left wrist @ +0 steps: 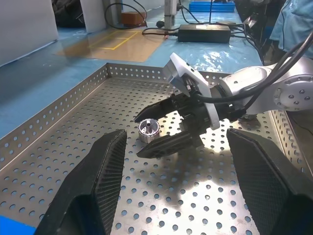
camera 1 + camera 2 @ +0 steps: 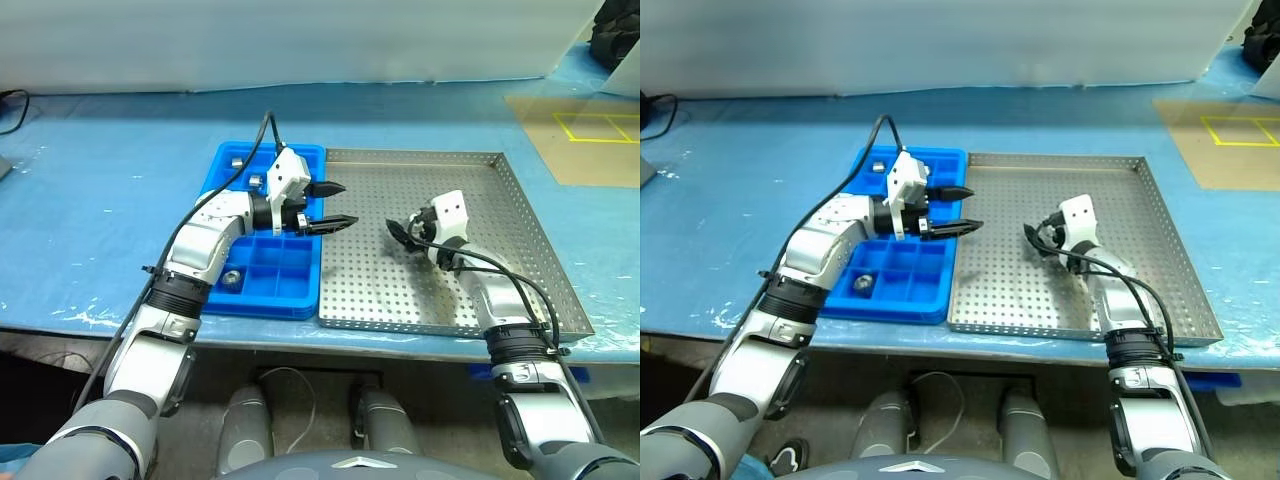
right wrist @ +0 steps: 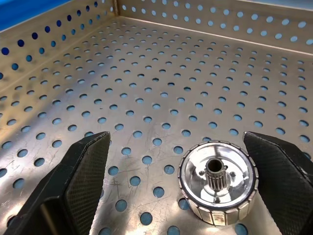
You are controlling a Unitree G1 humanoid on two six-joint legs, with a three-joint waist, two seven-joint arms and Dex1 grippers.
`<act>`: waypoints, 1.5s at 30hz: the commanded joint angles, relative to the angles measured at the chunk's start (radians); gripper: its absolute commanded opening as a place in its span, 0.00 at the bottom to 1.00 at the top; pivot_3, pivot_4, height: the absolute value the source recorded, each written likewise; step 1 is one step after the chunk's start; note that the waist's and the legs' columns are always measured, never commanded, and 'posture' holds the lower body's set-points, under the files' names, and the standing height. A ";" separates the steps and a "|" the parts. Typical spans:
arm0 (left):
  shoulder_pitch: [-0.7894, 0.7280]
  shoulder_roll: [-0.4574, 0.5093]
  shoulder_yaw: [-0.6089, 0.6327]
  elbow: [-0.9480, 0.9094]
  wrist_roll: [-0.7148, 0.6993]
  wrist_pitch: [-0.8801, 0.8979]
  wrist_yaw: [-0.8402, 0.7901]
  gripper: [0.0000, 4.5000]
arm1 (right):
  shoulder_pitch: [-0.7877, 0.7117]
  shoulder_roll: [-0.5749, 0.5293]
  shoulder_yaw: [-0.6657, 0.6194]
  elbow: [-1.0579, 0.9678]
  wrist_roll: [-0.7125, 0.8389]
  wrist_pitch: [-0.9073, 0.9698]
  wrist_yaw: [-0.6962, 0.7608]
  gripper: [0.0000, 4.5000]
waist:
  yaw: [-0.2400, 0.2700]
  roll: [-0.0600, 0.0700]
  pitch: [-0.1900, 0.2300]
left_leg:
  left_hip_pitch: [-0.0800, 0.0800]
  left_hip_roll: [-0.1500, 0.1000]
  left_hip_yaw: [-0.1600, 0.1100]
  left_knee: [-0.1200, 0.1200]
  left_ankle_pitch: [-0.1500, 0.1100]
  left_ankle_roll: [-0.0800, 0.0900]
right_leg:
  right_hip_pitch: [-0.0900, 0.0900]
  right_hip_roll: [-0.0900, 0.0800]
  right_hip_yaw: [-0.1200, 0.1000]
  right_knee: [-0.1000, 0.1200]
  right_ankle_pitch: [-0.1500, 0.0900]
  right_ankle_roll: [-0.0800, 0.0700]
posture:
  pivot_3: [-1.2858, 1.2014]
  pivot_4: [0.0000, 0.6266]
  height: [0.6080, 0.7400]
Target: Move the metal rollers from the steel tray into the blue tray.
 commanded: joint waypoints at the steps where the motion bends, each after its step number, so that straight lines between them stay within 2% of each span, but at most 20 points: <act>1: -0.023 0.000 0.006 -0.012 0.013 -0.027 0.010 0.76 | -0.044 0.004 -0.050 0.086 -0.004 -0.045 -0.062 1.00 | 0.000 0.000 0.000 | 0.000 0.000 0.000 0.000 0.000 0.000 | 0.000 0.000 0.000 0.000 0.000 0.000 | 0.45 0.24 1.00; 5: -0.016 0.003 0.006 -0.023 0.015 -0.023 0.008 0.76 | -0.039 0.000 -0.046 0.108 -0.004 -0.070 -0.056 1.00 | 0.002 0.000 0.000 | 0.000 0.000 0.000 0.000 0.000 0.000 | 0.000 0.000 0.000 0.000 0.000 0.000 | 0.45 0.24 1.00; 9: -0.006 0.007 0.002 -0.039 0.014 -0.016 0.005 0.77 | -0.033 0.004 -0.044 0.093 -0.005 -0.081 -0.056 0.80 | 0.002 0.000 0.000 | 0.000 0.000 0.000 0.000 0.000 0.000 | 0.000 0.000 0.000 -0.001 0.000 0.000 | 0.45 0.24 1.00; 11: -0.005 0.010 0.002 -0.047 0.011 -0.010 0.002 0.77 | -0.036 0.004 -0.039 0.089 -0.014 -0.078 -0.067 0.65 | 0.002 0.000 0.000 | 0.000 0.000 0.000 0.000 0.000 0.000 | 0.000 0.000 0.000 -0.001 0.000 0.000 | 0.45 0.24 1.00; 12: -0.005 0.012 0.002 -0.050 0.010 -0.007 0.000 0.77 | -0.038 0.006 -0.038 0.087 -0.015 -0.077 -0.067 0.65 | 0.001 0.000 0.000 | 0.000 0.000 0.000 0.000 0.000 0.000 | 0.000 0.000 0.000 -0.001 0.000 0.000 | 0.45 0.24 1.00; 17: 0.015 0.059 -0.017 -0.091 0.004 0.025 -0.057 0.77 | -0.032 0.018 -0.002 -0.023 -0.010 -0.036 -0.026 0.36 | -0.005 0.000 0.000 | 0.000 0.001 0.000 0.000 0.000 0.000 | 0.000 0.000 0.000 -0.001 0.000 0.000 | 0.45 0.24 1.00; 25: 0.059 0.149 -0.003 -0.188 -0.020 0.073 -0.101 0.77 | -0.093 0.050 0.021 -0.228 0.062 0.074 0.039 0.36 | -0.017 0.000 0.000 | -0.001 0.001 0.000 -0.001 0.000 0.000 | -0.001 0.000 0.000 -0.001 0.000 0.000 | 0.45 0.24 1.00; 33: 0.111 0.283 0.097 -0.259 -0.066 0.127 -0.097 0.77 | -0.152 0.072 0.125 -0.479 0.266 0.296 0.280 0.36 | -0.015 0.000 0.000 | 0.000 0.003 0.000 -0.007 0.000 -0.001 | -0.002 0.002 -0.001 -0.001 0.000 0.000 | 0.49 0.24 1.00; 39: 0.155 0.445 0.222 -0.217 -0.058 0.089 -0.101 0.77 | -0.239 0.094 0.190 -0.367 0.235 0.263 0.353 0.36 | 0.004 0.000 0.000 | 0.000 0.003 0.000 -0.009 0.003 -0.005 | -0.003 0.002 -0.001 -0.002 0.000 0.000 | 0.53 0.24 1.00; 45: 0.246 0.521 0.321 -0.241 -0.069 0.103 -0.053 0.77 | -0.327 0.174 0.247 -0.192 0.150 0.144 0.353 0.36 | 0.020 0.000 0.000 | 0.001 0.002 0.000 -0.014 0.006 -0.011 | -0.004 0.001 -0.002 -0.002 -0.001 0.000 | 0.56 0.24 1.00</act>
